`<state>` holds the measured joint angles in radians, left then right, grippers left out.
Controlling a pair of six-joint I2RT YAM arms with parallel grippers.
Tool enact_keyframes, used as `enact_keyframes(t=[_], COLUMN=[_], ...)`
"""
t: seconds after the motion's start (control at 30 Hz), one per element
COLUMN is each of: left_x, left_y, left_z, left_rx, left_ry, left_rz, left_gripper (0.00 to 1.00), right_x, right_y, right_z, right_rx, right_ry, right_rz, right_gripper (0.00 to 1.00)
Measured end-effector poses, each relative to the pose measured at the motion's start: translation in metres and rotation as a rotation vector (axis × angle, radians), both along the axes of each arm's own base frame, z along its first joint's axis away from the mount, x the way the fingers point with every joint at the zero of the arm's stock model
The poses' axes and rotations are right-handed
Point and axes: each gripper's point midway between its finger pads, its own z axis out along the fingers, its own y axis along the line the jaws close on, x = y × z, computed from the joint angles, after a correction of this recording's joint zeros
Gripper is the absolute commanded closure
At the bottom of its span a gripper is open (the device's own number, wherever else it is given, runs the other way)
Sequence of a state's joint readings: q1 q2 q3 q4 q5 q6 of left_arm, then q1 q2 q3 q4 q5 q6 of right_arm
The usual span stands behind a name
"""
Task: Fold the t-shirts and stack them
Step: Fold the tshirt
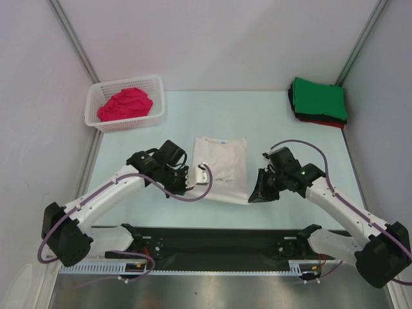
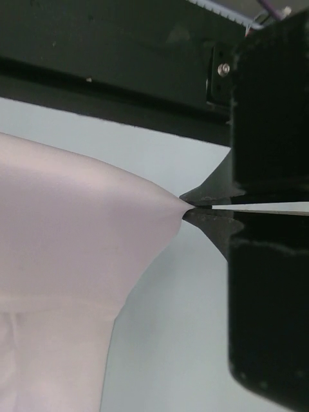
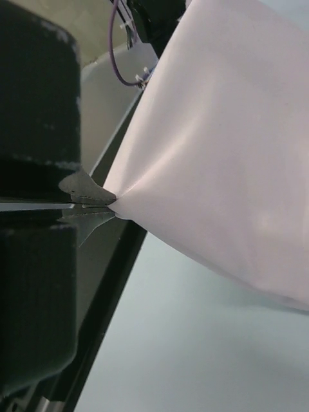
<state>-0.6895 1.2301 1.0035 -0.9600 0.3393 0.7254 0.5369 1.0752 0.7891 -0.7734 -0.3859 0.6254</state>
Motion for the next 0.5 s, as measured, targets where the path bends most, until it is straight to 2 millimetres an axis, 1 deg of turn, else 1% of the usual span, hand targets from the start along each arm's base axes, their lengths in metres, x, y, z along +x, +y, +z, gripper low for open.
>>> enact_keyframes(t=[0.07, 0.13, 0.17, 0.23, 0.3, 0.37, 0.5], left_x=[-0.009, -0.009, -0.006, 0.004, 0.028, 0.056, 0.131], left_y=[0.002, 0.001, 0.002, 0.003, 0.002, 0.003, 0.006], left_z=[0.010, 0.013, 0.013, 0.011, 0.011, 0.013, 0.023], left_rx=[-0.018, -0.022, -0.018, -0.005, -0.003, -0.012, -0.053], left_ry=[0.023, 0.041, 0.049, 0.074, 0.094, 0.106, 0.072], left_rz=[0.005, 0.020, 0.036, 0.075, 0.132, 0.197, 0.327], left_gripper=[1.00, 1.00, 1.00, 1.00, 1.00, 1.00, 1.00], right_x=[-0.005, -0.004, 0.001, 0.019, 0.042, 0.074, 0.146], right_y=[0.002, 0.005, 0.006, 0.008, 0.008, 0.010, 0.014], right_z=[0.006, 0.005, 0.003, -0.003, -0.008, -0.010, -0.004], right_rx=[0.027, 0.034, 0.036, 0.038, 0.037, 0.043, 0.087], right_ry=[0.013, 0.049, 0.073, 0.111, 0.132, 0.129, 0.063], right_rz=[0.005, 0.008, 0.003, -0.016, -0.034, -0.052, -0.078], right_gripper=[1.00, 1.00, 1.00, 1.00, 1.00, 1.00, 1.00])
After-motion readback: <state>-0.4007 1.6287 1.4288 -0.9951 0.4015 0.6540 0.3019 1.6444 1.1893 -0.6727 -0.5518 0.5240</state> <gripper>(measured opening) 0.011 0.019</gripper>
